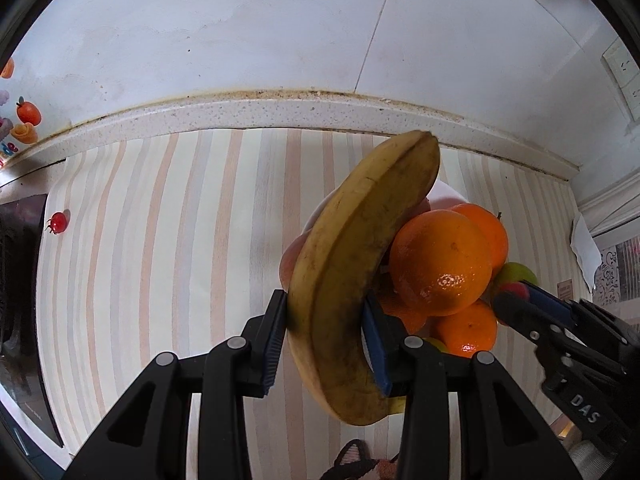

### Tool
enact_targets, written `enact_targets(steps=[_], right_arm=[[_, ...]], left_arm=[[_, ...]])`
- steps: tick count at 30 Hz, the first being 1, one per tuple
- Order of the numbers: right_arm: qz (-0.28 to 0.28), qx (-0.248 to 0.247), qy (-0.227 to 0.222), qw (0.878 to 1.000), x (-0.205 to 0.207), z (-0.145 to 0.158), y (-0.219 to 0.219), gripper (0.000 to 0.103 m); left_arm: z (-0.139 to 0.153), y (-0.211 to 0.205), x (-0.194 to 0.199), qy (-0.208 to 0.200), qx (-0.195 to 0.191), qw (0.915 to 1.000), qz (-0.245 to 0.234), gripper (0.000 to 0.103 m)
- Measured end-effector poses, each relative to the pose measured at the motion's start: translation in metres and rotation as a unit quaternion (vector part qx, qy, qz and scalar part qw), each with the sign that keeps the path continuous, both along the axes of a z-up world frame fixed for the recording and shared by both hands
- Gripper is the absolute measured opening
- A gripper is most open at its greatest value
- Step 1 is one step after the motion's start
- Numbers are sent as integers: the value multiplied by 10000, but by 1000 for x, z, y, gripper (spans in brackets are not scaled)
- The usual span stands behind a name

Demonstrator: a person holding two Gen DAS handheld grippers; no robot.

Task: Organize fruits
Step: 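Carry the tomato and banana to the plate and open both tools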

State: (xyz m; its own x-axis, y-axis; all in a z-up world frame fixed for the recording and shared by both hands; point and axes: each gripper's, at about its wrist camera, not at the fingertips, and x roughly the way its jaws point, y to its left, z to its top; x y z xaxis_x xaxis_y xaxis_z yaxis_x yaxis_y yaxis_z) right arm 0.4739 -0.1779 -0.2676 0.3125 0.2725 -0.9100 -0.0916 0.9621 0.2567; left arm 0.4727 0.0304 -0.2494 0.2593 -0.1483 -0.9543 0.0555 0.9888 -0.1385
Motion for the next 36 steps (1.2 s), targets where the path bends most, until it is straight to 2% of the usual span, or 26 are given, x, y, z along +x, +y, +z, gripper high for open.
enact_targets(steps=[5, 8, 11, 14, 20, 26, 32, 36], right_arm=[[75, -103, 60, 9999, 7, -11, 7, 30], [67, -138, 45, 9999, 9, -13, 6, 30], [53, -159, -7, 9999, 7, -12, 4, 30], [38, -166, -17, 9999, 7, -12, 4, 30], [34, -168, -33, 9998, 7, -11, 4, 30], [9, -68, 73, 9999, 7, -13, 4, 31], [-39, -105, 74, 9999, 8, -13, 4, 39], [-96, -140, 71, 9998, 8, -13, 1, 49]], left_arm=[[-5, 2, 1, 17, -63, 10000, 36, 34], [-1, 8, -1, -118, -123, 9997, 191, 32], [7, 6, -2, -366, 132, 9990, 198, 30], [10, 5, 1, -417, 296, 9985, 199, 30], [8, 4, 4, -410, 266, 9987, 171, 30], [10, 10, 4, -329, -20, 9991, 282, 32], [11, 9, 5, -264, -47, 9991, 342, 35], [13, 9, 4, -278, -68, 9989, 382, 38]])
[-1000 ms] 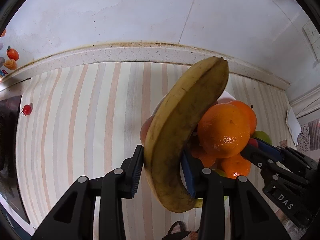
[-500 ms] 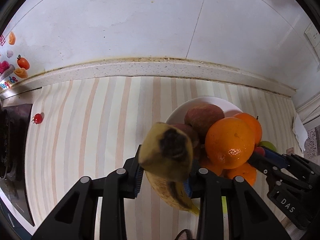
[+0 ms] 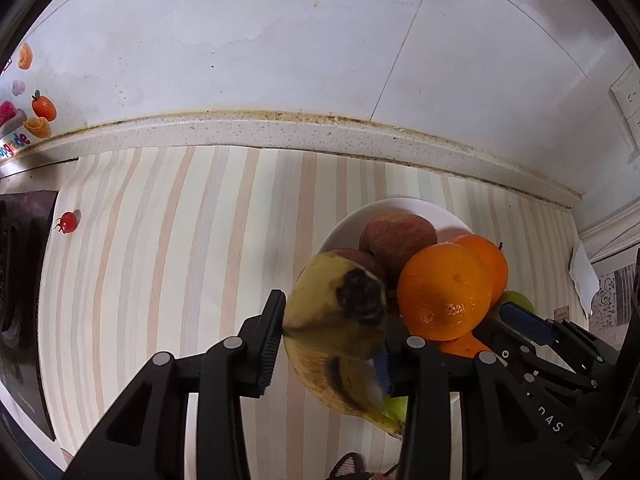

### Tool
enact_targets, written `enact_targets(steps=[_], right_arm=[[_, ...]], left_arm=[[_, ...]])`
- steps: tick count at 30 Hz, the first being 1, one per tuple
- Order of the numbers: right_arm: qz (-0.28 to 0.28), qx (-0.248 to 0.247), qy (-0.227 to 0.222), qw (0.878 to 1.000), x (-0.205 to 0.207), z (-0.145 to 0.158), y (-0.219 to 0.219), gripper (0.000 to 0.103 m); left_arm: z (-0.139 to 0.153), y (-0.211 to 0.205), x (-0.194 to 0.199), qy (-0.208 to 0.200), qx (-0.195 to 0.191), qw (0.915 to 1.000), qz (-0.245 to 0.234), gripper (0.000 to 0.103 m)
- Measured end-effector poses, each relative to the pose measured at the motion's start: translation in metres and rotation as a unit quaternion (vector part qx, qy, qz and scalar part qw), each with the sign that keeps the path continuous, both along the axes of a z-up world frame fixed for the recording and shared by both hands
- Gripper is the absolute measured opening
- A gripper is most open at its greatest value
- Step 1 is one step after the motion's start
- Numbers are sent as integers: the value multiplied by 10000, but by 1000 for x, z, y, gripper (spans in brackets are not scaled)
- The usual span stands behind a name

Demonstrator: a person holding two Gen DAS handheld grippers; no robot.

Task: Organize fruits
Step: 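Carry the tomato and banana to the plate and open both tools, then withdraw both tools from the plate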

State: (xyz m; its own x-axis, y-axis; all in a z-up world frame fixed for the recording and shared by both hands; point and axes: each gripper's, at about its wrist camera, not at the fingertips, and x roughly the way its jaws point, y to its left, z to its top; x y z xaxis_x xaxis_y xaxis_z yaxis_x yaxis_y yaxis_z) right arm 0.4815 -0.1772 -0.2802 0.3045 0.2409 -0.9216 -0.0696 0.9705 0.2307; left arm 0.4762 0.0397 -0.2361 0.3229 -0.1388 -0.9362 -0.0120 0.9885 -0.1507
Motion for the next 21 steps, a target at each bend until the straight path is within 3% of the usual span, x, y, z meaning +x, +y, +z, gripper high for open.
enact_targets(steps=[3, 4, 5, 7, 8, 13, 21], right_arm=[[-36, 44, 1, 10000, 0, 1, -2, 53], [-53, 26, -13, 10000, 0, 2, -2, 55], [-70, 13, -32, 10000, -1, 4, -2, 60], [-124, 100, -77, 9998, -2, 8, -3, 77], [-151, 113, -91, 9998, -3, 10, -4, 89], [-201, 166, -164, 9995, -8, 21, -4, 90], [-211, 236, -235, 9992, -18, 31, 0, 90]], left_arm=[[4, -1, -2, -55, -15, 10000, -25, 46], [7, -2, -2, -92, -11, 9999, -44, 53], [9, -3, -3, -121, -1, 9999, -73, 68], [15, -3, -4, -195, 59, 9998, -82, 83], [18, -2, -4, -224, 103, 9997, -68, 83], [37, 20, -22, -414, -49, 9988, 252, 83], [-12, 60, -46, 391, -284, 9947, 902, 83]])
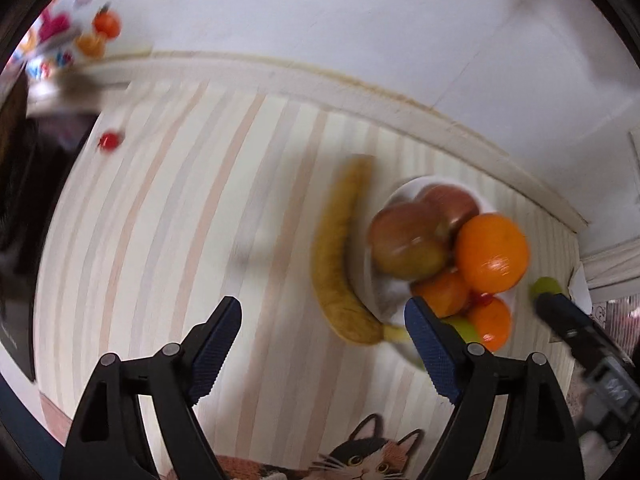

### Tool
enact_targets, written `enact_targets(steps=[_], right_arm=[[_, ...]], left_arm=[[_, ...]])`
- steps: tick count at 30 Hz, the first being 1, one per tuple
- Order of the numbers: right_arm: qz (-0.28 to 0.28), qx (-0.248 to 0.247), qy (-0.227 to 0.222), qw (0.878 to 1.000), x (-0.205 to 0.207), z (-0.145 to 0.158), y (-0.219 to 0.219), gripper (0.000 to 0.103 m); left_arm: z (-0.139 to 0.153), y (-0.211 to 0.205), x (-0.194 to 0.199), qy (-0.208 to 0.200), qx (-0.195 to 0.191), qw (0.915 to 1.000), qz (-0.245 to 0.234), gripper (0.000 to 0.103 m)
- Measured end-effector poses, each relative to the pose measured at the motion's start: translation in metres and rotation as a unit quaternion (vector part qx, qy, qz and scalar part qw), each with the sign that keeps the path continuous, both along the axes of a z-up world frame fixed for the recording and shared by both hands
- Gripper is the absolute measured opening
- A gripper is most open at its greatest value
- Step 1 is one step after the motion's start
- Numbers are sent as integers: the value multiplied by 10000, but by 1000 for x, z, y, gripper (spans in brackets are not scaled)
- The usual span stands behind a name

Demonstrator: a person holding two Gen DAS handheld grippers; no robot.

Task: Organize fruits

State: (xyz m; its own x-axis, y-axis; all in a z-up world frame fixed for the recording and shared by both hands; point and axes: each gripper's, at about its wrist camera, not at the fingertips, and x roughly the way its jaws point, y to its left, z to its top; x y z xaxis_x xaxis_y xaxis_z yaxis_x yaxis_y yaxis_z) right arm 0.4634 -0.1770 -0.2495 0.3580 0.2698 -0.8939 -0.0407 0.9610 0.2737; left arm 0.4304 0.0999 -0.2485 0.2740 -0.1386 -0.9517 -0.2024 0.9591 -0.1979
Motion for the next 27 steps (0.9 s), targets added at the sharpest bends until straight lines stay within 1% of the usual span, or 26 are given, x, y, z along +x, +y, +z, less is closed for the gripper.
enact_targets(steps=[2, 5, 7, 11, 12, 13, 14, 15, 16, 18, 19, 21, 23, 24, 25, 27], right_arm=[[-12, 42, -20, 10000, -3, 2, 1, 90], [-80, 140, -11, 9999, -10, 3, 0, 90], [-146, 159, -23, 9998, -16, 3, -4, 90], [-411, 300, 44, 9987, -35, 0, -26, 90], [-502, 335, 70, 9982, -40, -1, -33, 90], [-609, 377, 82, 9974, -45, -1, -41, 90], [-708, 418, 91, 9966, -52, 0, -51, 90], [-781, 426, 98, 9960, -56, 1, -58, 90], [-875, 440, 96, 9951, -61, 2, -66, 90], [-1103, 397, 75, 9931, -71, 6, -84, 90], [-1309, 367, 44, 9907, -76, 10, -99, 90], [-1636, 330, 26, 9860, -80, 16, -126, 90], [-2002, 316, -20, 9792, -79, 21, -153, 90], [-2246, 385, -51, 9737, -76, 24, -174, 90], [-2383, 415, -80, 9703, -74, 25, -185, 90], [-2724, 478, -144, 9609, -62, 25, -220, 90]], left_arm=[[-8, 5, 0, 70, -55, 9999, 80, 83], [-25, 10, 8, 296, -173, 9992, 208, 83], [-35, 8, 17, 413, -147, 9986, 281, 83], [-60, 0, 36, 653, -141, 9977, 125, 82], [-63, 0, 37, 654, -140, 9977, 118, 79], [-67, 0, 39, 631, -127, 9979, 101, 67], [-69, 0, 38, 588, -270, 9979, 89, 59], [-68, 0, 36, 515, -370, 9979, 95, 55], [-67, -4, 34, 466, -354, 9983, 22, 48], [-63, -12, 31, 397, -116, 9990, -172, 43], [-62, -16, 29, 404, -72, 9989, -224, 40], [-58, -21, 24, 441, 73, 9985, -319, 39], [-54, -23, 20, 484, 224, 9979, -366, 38], [-52, -25, 18, 485, 333, 9976, -378, 38], [-52, -28, 15, 469, 429, 9972, -392, 39], [-54, -30, 15, 431, 569, 9968, -356, 44]])
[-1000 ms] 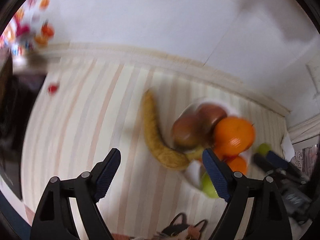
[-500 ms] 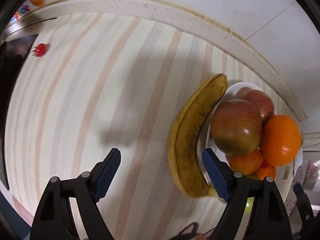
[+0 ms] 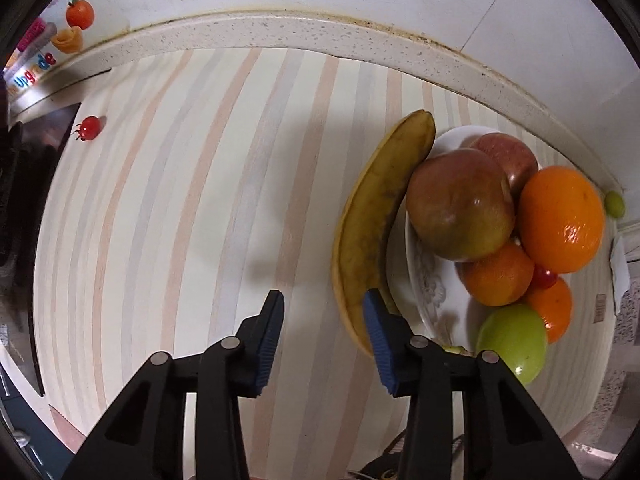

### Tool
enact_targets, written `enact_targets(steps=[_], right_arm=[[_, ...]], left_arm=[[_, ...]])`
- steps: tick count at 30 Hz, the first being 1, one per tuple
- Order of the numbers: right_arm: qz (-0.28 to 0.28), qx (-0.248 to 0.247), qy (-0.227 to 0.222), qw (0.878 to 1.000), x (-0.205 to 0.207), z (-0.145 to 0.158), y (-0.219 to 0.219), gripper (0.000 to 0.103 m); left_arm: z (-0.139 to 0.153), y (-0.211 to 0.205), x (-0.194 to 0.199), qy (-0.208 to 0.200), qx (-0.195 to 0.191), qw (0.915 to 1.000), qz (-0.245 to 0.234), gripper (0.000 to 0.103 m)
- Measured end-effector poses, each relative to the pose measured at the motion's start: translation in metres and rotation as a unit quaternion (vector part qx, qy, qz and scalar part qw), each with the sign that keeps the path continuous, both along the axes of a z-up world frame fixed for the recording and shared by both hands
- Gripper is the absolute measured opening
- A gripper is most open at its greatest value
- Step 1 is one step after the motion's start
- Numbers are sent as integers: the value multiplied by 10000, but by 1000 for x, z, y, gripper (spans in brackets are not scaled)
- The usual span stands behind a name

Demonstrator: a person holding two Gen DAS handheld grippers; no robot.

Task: Organize fruits

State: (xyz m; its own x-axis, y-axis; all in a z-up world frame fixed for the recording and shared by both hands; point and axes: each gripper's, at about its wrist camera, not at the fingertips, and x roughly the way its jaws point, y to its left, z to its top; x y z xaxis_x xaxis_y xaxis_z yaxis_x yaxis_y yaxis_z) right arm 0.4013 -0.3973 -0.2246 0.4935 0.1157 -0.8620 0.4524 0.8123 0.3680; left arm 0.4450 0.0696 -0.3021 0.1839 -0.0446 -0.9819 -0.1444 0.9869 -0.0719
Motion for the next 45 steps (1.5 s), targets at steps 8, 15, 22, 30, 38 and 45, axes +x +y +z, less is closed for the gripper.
enact_targets(steps=[8, 15, 22, 30, 38, 45], right_arm=[[-633, -195, -186, 9976, 93, -35, -93, 69], [-1216, -358, 51, 9919, 156, -80, -142, 69], [-1309, -288, 64, 9910, 187, -114, -174, 70], [-826, -142, 224, 9962, 214, -133, -168, 61], [61, 3, -302, 9995, 166, -81, -83, 61], [910, 410, -389, 9942, 78, -57, 29, 60]], left_arm=[[7, 4, -3, 340, 222, 9931, 1096, 52], [84, -34, -21, -784, 435, 9770, 1933, 55], [104, -116, 36, -1193, 573, 9860, 1012, 57], [97, -159, 73, -1052, 319, 9930, 437, 57], [98, -107, 47, -772, 59, 9950, 626, 57], [55, -5, 0, 68, -177, 9941, 1070, 57]])
